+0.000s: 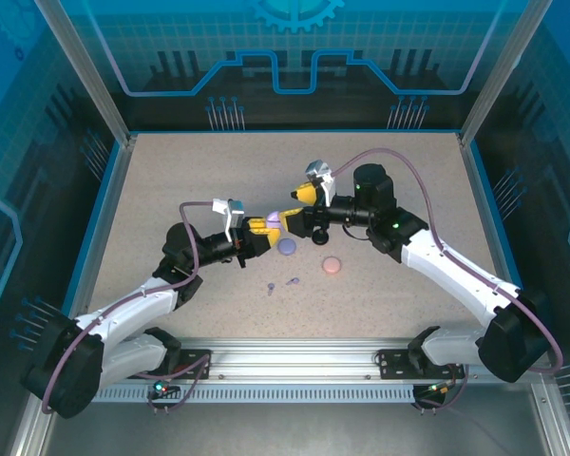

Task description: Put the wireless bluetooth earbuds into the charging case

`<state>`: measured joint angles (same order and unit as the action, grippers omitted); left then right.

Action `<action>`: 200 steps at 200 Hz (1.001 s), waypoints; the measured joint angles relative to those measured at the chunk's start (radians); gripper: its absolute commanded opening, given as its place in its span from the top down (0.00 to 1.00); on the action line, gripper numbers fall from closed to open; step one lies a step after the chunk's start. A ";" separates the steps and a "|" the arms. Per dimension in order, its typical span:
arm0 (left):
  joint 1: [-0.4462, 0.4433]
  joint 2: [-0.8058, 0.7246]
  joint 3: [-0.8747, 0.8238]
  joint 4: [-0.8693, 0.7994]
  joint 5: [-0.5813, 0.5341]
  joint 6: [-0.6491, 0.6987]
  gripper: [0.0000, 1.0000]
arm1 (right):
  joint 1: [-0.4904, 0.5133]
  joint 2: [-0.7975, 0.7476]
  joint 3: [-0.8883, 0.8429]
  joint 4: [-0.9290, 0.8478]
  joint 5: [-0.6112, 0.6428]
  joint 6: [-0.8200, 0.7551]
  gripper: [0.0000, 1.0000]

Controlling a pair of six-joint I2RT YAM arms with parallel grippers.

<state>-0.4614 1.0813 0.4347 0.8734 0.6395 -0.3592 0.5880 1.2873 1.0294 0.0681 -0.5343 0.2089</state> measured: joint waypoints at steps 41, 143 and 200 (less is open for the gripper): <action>0.000 0.000 -0.002 -0.002 0.000 0.000 0.88 | -0.008 0.017 0.012 0.003 -0.001 0.000 0.19; -0.006 -0.003 -0.013 -0.003 0.000 0.001 0.88 | -0.027 0.048 0.037 -0.002 0.003 0.001 0.18; -0.006 -0.022 -0.025 -0.002 -0.006 0.008 0.88 | -0.053 0.016 0.105 -0.127 0.078 0.000 0.19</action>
<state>-0.4679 1.0595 0.4095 0.8719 0.6338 -0.3515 0.5354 1.3037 1.1347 -0.0589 -0.4564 0.2092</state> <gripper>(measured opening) 0.203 0.822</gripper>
